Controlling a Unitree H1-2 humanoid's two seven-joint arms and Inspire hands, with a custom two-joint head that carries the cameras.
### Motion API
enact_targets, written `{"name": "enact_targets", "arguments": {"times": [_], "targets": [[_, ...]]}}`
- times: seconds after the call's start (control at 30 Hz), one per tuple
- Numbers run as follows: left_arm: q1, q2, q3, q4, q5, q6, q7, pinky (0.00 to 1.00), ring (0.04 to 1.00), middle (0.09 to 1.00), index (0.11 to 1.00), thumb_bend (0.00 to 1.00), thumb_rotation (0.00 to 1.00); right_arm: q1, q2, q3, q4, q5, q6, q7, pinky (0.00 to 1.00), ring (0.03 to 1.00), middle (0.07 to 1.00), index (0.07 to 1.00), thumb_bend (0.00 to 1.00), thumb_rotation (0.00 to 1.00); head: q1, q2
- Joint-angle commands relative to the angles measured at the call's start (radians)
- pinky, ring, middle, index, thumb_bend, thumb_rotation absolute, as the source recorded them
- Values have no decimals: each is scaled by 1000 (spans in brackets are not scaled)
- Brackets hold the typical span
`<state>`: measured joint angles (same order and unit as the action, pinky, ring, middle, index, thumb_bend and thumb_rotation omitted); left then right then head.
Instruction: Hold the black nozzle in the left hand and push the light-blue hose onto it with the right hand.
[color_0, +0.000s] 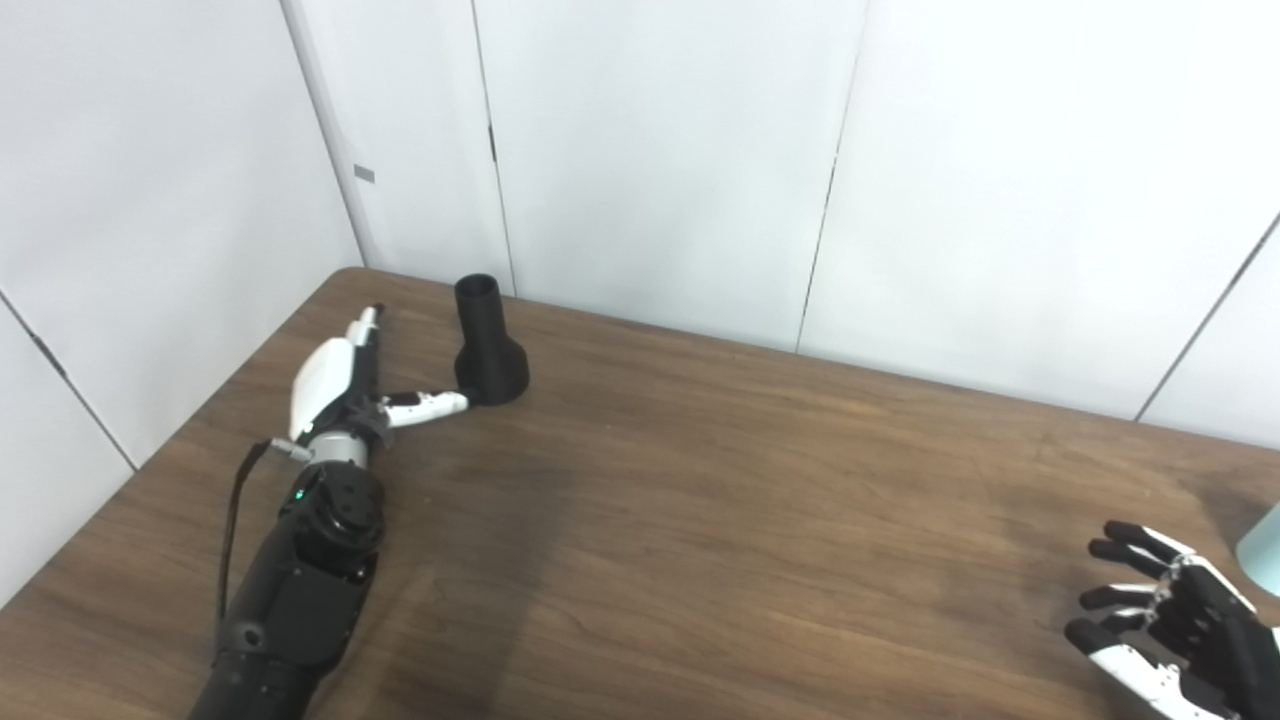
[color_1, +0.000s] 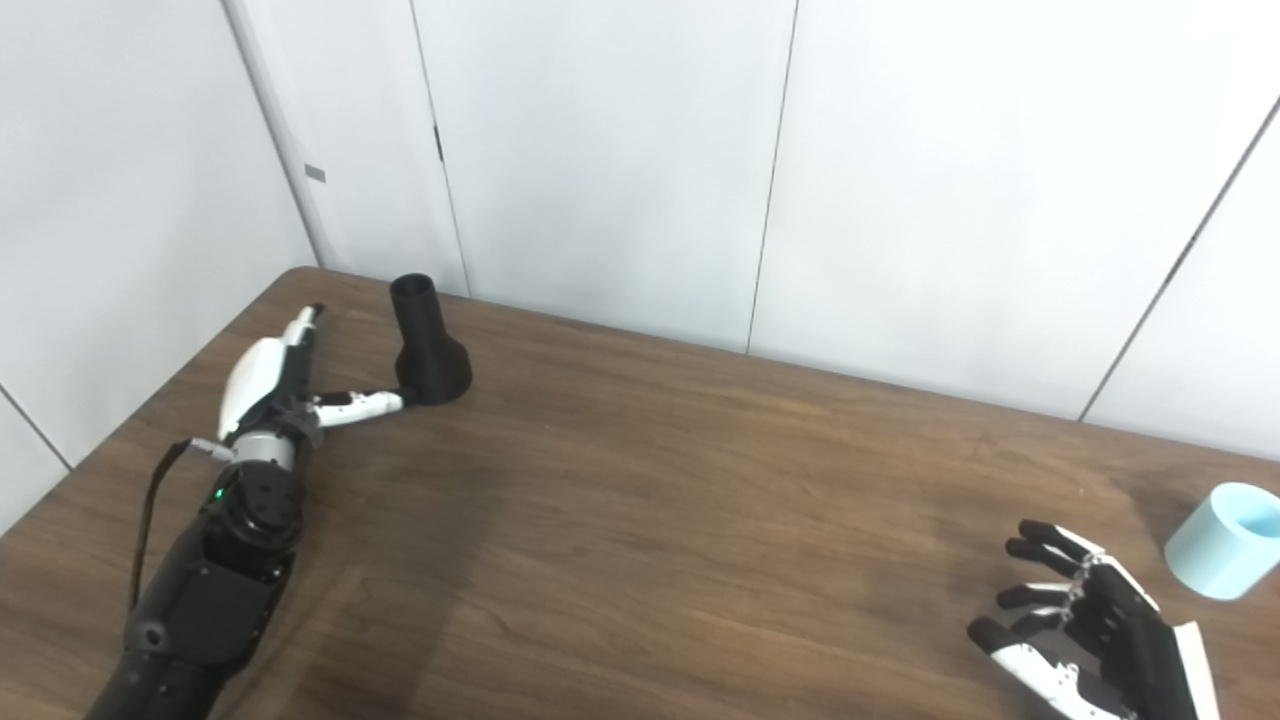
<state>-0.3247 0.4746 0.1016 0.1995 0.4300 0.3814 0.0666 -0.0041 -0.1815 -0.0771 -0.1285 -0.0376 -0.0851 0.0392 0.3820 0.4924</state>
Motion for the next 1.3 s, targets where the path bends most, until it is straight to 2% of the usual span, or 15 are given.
{"name": "enact_targets", "arguments": {"times": [0.0, 0.1, 0.23, 0.53, 0.73, 0.87, 1.17, 1.27], "targets": [[-53, 51, -16, -33, -7, -6, -42, 983, 1000, 1000, 1000, 1000, 401, -13, -10, -7, -42, -5, -16, -3, 362, 524, 699, 711, 946, 394, -1, 2], [-66, 71, -46, -18, -8, -23, -82, 912, 992, 983, 980, 1000, 408, -12, -9, -8, -44, -4, -17, -2, 359, 523, 703, 713, 923, 370, -3, 4], [-86, 80, -76, 9, -7, -34, -94, 883, 974, 964, 963, 1000, 382, -9, -5, -10, -53, 7, -10, 0, 360, 519, 696, 709, 939, 371, -6, 7], [-83, 73, -103, 61, -3, -59, -66, 996, 1000, 979, 974, 993, 322, -6, -2, -11, -79, -7, 21, -7, 357, 518, 686, 705, 963, 400, -8, 10], [-95, 70, -123, 114, 29, -51, -40, 1000, 1000, 990, 976, 942, 268, 2, -10, -6, -97, 27, 26, 18, 357, 528, 711, 704, 906, 336, -10, 23], [-100, 67, -129, 155, 24, -79, -24, 991, 1000, 988, 979, 954, 271, 9, -23, -1, -107, 55, 28, 46, 369, 562, 748, 716, 854, 289, -12, 29], [-114, 53, -132, 230, 10, -122, 4, 982, 1000, 979, 974, 961, 270, 17, -23, -1, -130, 49, 48, 48, 375, 570, 762, 746, 802, 231, -19, 32], [-114, 49, -134, 232, 7, -110, -2, 991, 1000, 979, 971, 955, 276, 18, -22, 1, -143, 42, 59, 45, 377, 574, 766, 748, 799, 230, -21, 35]]}}
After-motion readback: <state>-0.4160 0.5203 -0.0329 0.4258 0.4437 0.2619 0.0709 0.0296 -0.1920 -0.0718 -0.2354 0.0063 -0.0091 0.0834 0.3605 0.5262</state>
